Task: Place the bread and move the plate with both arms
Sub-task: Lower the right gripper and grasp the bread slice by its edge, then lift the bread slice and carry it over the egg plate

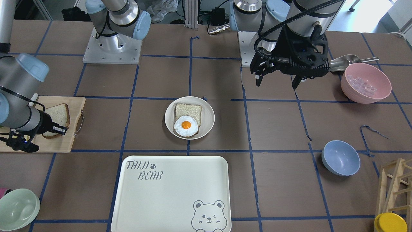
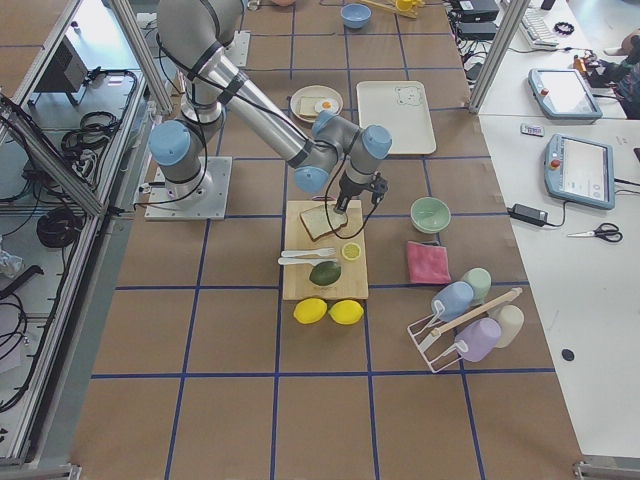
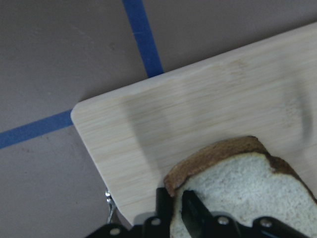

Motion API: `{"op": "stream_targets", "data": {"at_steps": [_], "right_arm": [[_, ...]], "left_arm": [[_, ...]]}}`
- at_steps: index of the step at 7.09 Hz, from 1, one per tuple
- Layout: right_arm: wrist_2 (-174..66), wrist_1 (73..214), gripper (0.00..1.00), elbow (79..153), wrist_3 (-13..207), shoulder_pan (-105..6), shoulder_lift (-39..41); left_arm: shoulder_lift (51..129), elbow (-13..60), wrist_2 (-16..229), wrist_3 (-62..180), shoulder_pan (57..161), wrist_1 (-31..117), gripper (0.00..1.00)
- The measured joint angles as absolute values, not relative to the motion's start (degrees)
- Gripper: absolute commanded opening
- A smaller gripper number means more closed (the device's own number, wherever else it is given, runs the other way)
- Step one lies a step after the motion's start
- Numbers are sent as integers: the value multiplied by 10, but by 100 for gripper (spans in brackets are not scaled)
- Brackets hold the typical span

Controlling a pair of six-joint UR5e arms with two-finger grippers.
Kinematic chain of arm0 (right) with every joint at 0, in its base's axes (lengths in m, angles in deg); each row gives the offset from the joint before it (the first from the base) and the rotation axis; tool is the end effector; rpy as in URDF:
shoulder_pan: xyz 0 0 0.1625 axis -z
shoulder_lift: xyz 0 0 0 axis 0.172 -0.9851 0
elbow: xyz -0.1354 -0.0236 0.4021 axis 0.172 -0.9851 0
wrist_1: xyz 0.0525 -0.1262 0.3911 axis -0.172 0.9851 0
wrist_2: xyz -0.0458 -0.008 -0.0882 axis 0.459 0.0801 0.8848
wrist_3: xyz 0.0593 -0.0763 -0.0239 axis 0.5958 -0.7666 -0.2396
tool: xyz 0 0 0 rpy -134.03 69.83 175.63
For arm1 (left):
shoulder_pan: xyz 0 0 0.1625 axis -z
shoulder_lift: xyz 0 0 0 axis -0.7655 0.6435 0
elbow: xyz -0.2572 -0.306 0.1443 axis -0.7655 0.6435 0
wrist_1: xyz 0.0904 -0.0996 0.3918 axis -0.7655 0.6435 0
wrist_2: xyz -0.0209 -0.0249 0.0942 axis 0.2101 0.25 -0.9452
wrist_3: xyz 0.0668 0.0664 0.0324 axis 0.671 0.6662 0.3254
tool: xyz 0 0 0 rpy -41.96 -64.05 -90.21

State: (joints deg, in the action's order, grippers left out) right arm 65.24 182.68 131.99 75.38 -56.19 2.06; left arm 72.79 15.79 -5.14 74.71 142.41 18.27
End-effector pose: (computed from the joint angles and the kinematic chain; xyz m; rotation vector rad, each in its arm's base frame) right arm -0.1017 -0.5319 0.1894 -0.4821 -3.0335 -0.3962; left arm -0.1548 -0.5080 0.5191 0.0960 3.1354 -0.0606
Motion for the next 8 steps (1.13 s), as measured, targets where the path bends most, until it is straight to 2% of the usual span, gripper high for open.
{"op": "stream_targets", "data": {"at_steps": [4, 8], "right_arm": [[647, 1798, 0, 1306, 810, -566, 5], [646, 1690, 0, 1260, 876, -591, -45]], "left_arm": [[728, 158, -51, 747, 1424, 183, 100], [728, 158, -51, 747, 1424, 183, 100]]}}
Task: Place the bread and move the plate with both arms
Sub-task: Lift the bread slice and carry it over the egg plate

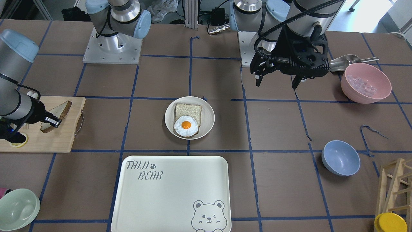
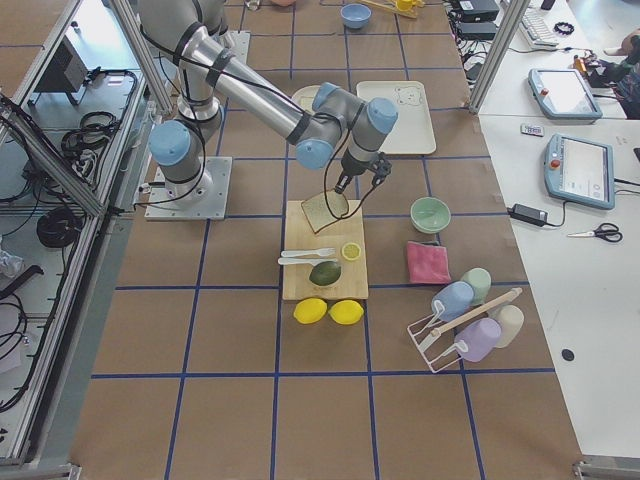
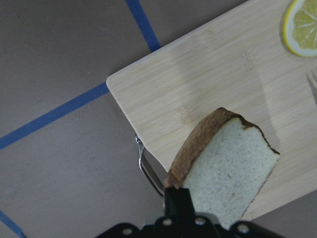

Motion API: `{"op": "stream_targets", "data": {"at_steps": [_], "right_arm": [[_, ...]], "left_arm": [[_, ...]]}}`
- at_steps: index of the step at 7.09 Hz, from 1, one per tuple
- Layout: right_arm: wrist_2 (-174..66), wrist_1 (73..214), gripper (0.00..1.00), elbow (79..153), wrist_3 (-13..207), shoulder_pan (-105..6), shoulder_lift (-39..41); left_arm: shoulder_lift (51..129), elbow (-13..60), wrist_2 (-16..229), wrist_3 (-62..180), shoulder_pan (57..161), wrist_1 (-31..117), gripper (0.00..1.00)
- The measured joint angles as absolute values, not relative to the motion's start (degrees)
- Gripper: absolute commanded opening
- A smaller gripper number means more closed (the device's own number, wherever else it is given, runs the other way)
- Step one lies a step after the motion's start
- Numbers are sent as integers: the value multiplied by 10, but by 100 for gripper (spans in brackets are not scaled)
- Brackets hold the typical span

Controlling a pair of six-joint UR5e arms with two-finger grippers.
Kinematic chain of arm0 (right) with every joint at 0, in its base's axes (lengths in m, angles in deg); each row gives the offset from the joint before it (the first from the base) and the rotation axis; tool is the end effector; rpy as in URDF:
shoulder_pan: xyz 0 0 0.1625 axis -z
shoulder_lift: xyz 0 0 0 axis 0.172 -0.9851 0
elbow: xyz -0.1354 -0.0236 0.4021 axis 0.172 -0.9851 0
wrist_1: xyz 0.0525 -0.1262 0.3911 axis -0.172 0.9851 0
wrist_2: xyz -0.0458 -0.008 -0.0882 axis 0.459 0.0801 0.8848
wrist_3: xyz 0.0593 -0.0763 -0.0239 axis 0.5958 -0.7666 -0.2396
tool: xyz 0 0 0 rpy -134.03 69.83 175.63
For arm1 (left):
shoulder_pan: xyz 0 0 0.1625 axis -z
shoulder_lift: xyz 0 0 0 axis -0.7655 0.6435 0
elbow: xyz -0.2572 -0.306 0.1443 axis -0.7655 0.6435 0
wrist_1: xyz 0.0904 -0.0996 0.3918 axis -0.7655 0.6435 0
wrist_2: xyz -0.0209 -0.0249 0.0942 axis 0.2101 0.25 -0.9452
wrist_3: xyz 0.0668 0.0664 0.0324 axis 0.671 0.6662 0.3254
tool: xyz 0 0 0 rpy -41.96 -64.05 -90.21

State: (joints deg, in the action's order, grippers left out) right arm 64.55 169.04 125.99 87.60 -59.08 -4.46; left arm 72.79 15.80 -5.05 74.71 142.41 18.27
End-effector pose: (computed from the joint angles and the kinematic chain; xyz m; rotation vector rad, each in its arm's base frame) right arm -0.0732 -0.5355 0.2740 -0.7230 -2.9638 -0.4089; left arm -0.1549 -0.5080 0.5190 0.0961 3.1369 -0.0603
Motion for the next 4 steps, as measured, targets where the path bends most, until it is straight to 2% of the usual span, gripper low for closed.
{"op": "stream_targets", "data": {"at_steps": [4], "right_arm": [[632, 1573, 0, 1154, 1011, -687, -57]], "left_arm": [[728, 158, -51, 747, 1424, 183, 100]]}}
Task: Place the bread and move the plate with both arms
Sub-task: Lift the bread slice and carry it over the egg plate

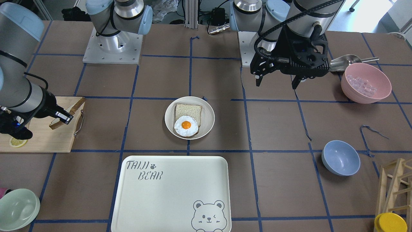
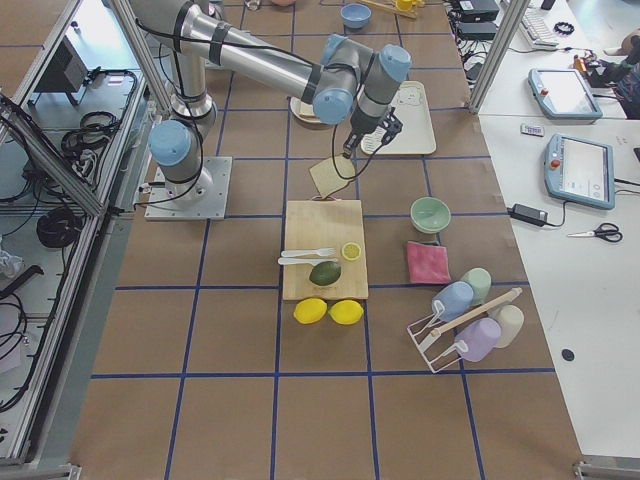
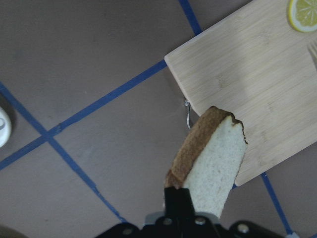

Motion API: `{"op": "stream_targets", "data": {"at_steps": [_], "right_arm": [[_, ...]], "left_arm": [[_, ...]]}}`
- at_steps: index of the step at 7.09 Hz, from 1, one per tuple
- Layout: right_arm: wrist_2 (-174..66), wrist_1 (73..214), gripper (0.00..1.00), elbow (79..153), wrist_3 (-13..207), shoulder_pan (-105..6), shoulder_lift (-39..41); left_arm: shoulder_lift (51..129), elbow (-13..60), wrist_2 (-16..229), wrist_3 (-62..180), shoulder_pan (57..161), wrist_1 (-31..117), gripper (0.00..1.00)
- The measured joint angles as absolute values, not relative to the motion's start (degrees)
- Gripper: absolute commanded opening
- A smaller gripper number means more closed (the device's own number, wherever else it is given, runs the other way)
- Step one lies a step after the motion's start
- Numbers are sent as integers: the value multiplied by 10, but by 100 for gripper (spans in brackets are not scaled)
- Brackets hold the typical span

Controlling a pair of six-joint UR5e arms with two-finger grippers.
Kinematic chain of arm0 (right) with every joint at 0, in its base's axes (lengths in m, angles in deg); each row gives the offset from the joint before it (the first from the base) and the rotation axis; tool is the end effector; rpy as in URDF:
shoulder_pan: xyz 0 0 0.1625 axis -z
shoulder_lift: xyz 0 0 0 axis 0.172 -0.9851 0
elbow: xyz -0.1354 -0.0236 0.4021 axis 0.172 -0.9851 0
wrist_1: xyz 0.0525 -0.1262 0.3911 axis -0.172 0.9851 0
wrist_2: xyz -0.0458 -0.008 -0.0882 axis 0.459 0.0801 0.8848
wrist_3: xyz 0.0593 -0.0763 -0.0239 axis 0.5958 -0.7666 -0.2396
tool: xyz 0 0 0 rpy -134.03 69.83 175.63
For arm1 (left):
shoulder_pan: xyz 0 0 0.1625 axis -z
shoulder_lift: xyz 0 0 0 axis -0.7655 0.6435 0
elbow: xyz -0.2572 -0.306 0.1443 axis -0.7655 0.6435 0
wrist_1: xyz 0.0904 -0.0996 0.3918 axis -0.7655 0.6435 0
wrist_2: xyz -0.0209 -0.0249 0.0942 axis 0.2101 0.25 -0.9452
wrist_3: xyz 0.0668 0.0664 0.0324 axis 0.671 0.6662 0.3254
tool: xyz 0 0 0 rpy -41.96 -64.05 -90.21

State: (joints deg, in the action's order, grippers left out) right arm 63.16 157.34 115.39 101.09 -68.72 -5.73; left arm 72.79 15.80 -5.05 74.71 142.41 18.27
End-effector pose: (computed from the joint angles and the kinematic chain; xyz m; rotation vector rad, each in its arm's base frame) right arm 0.0159 -0.5608 0.3519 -0.8204 -2.9136 -0.3765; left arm -0.1549 -0.5080 0.5190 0.0961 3.1369 -0.0603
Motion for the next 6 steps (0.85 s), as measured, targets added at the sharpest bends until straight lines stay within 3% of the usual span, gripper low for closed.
{"op": "stream_targets", "data": {"at_steps": [6], "right_arm": [[499, 1573, 0, 1076, 1381, -899, -18]], "left_arm": [[728, 158, -50, 749, 1423, 182, 100]]}}
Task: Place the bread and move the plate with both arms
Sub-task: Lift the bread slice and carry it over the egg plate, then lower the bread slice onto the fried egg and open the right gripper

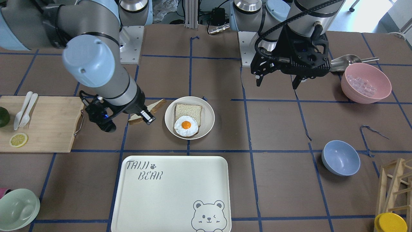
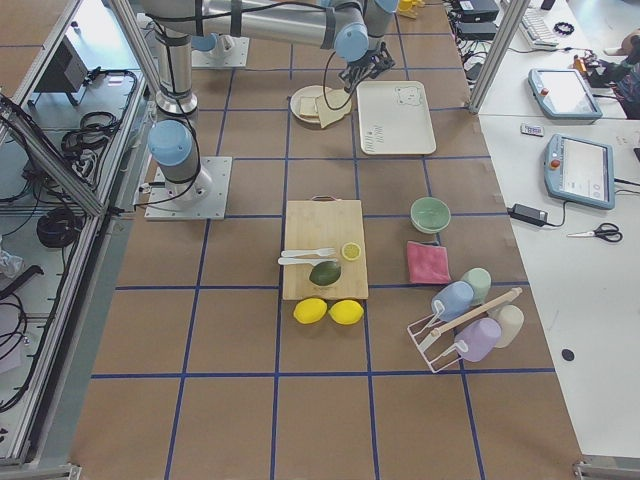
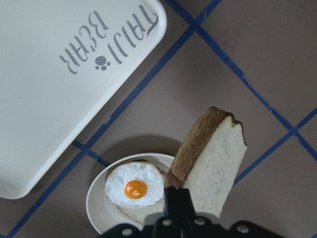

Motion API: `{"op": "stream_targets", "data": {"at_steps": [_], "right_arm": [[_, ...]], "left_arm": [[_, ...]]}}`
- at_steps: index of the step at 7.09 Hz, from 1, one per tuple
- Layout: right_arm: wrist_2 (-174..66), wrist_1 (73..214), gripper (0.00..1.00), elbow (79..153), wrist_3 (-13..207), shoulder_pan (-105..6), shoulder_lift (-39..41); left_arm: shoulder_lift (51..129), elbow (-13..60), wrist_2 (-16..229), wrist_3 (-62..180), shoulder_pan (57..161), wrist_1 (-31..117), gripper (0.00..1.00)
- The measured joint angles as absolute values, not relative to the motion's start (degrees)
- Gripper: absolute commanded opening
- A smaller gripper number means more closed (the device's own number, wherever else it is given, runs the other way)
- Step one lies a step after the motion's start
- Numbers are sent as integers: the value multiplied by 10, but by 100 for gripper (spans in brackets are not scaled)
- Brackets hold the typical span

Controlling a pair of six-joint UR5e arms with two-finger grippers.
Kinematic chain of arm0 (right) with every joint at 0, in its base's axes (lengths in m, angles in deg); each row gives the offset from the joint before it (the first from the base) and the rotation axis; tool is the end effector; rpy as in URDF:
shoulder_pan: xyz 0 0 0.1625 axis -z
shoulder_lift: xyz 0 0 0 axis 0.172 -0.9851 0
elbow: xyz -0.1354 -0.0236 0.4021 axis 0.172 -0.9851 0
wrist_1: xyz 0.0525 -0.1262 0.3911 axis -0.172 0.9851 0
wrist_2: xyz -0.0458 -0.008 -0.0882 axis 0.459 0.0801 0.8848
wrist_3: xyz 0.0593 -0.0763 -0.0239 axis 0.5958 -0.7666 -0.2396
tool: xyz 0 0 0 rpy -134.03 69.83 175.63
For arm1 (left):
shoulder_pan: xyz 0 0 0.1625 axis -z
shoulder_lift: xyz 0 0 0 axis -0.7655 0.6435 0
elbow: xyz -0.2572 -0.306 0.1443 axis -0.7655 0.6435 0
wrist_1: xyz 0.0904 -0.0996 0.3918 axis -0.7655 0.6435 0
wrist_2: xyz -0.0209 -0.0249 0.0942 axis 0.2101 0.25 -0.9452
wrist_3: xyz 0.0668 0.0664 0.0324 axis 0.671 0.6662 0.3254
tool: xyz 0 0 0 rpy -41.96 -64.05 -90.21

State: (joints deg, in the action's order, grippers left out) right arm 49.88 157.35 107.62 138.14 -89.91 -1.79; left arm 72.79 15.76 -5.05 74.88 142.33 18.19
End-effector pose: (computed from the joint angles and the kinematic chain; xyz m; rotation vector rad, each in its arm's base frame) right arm 0.2474 -0.5550 0.3758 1.2738 2.8147 0.3785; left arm -0.1542 -0.5084 0.5195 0.0986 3.1367 -0.0636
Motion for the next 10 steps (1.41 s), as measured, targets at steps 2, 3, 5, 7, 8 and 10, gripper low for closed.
{"op": "stream_targets", "data": {"at_steps": [2, 3, 5, 7, 8, 10], "right_arm": [[478, 1576, 0, 1048, 1464, -958, 20], [471, 1579, 0, 1045, 1487, -974, 35], [467, 1581, 0, 1047, 1504, -991, 50], [468, 1580, 0, 1053, 1502, -995, 62], [470, 1578, 0, 1061, 1501, -996, 64], [469, 1584, 0, 1076, 1499, -996, 66]], "left_arm": [[728, 158, -50, 749, 1423, 182, 100], [728, 157, -50, 749, 1423, 182, 100], [728, 157, -50, 750, 1422, 181, 100], [728, 157, -50, 753, 1422, 177, 100], [728, 157, -50, 753, 1422, 177, 100], [728, 157, -50, 753, 1422, 177, 100]]}}
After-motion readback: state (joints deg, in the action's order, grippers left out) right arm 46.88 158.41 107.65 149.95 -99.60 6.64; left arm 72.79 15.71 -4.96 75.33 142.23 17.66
